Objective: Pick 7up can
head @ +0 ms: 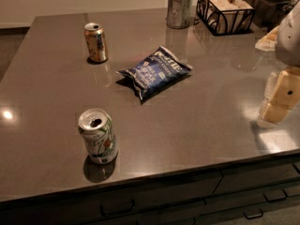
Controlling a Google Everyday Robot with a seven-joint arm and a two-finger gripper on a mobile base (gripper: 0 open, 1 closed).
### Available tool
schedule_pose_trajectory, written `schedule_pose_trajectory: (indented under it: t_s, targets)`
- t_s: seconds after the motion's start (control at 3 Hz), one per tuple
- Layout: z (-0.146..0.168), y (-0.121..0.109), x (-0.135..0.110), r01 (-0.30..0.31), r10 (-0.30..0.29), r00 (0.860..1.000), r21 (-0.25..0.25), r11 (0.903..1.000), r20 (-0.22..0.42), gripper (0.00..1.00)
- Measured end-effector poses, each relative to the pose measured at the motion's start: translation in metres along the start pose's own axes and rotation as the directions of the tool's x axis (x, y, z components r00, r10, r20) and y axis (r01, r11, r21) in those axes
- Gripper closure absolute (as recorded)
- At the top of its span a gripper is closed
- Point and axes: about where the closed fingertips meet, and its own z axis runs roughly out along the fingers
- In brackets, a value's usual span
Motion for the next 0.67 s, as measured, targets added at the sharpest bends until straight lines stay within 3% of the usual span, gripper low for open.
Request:
schedule_pose_trajectory:
  t_s: [0.33,0.67]
  targets:
    - [0.000,0.000,0.000,0.000,0.000,1.000,0.000,1.0000,0.000,0.00]
    - [0.007,0.011,-0.031,0.056,-0.054,0.995,-0.018,0.9983,0.087,0.00]
